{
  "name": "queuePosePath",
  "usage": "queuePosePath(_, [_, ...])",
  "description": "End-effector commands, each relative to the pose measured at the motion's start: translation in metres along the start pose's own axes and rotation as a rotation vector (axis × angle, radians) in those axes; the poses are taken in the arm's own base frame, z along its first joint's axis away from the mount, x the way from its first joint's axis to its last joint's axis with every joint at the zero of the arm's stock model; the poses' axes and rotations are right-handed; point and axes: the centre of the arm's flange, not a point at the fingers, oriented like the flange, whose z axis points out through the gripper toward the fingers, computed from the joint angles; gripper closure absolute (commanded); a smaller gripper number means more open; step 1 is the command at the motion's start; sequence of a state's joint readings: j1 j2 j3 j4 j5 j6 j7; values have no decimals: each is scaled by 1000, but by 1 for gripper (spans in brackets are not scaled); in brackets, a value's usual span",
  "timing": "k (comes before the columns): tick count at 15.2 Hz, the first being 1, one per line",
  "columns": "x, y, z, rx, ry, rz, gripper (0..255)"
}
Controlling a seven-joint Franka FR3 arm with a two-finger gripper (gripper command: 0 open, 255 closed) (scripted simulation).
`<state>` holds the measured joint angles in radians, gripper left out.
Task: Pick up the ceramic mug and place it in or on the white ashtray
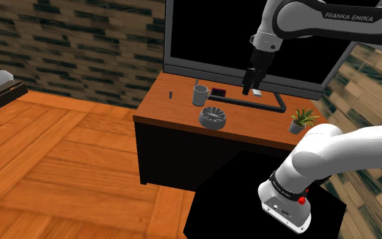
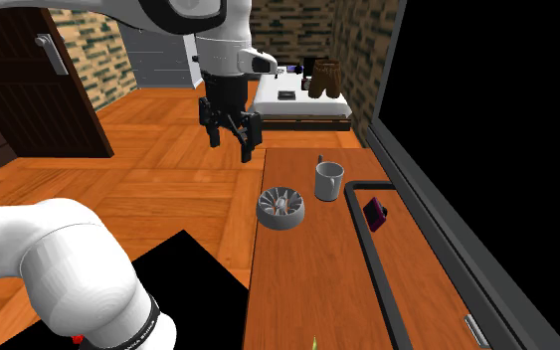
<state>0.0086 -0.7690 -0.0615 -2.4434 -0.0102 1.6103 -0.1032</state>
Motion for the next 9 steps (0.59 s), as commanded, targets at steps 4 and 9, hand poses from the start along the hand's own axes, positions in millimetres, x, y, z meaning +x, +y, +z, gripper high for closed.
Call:
queuePosePath(4, [34,3,17,-12,9,7,0])
queuePosePath(9, [91,9,44,-32,23,18,0])
